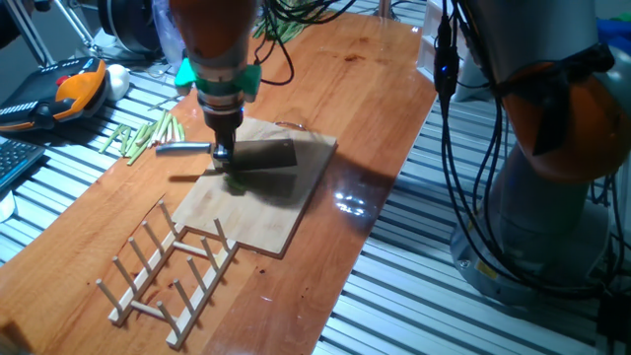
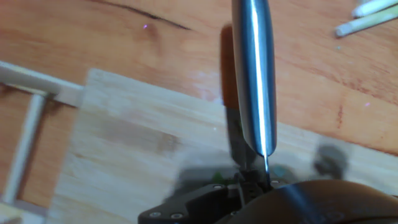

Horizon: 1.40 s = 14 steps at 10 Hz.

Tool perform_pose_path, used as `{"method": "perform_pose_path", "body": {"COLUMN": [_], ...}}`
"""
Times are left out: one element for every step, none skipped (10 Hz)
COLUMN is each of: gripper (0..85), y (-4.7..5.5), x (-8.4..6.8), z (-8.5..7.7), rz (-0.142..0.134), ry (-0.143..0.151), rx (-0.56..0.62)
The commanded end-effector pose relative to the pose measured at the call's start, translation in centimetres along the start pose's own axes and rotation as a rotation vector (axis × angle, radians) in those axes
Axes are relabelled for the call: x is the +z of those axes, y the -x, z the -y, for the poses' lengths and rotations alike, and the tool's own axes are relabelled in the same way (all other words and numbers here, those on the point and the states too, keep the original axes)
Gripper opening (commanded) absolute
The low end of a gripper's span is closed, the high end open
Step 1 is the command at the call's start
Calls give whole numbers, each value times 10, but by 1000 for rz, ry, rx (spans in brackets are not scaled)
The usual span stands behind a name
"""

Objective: Chop the green garlic

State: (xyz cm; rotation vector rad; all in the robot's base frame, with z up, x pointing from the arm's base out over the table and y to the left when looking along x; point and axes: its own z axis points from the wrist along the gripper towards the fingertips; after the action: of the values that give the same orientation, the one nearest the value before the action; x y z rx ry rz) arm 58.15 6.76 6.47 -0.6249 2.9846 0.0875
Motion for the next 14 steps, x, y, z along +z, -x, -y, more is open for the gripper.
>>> {"method": "perform_pose_path", "body": {"gripper": [0,0,0,0,0,0,0,0,0,0,0,0,0,0], "y": [5,5,4,0,-6,-10,-13,-15,-15,-16,-16,-17,-17,-17], "x": [-11,-14,-16,-17,-16,-15,-13,-10,-8,-7,-6,-5,-3,1], "z": [2,3,5,6,8,6,4,3,4,7,8,7,8,9], "rz": [-2,-4,-7,-14,-14,-11,-7,-3,1,4,7,7,9,15], "ry": [-10,-9,-8,-19,-20,-23,-33,-32,-27,-28,-28,-28,-27,-25], "rx": [5,5,0,-9,-13,-13,-14,-14,-13,-20,-21,-21,-21,-24]}}
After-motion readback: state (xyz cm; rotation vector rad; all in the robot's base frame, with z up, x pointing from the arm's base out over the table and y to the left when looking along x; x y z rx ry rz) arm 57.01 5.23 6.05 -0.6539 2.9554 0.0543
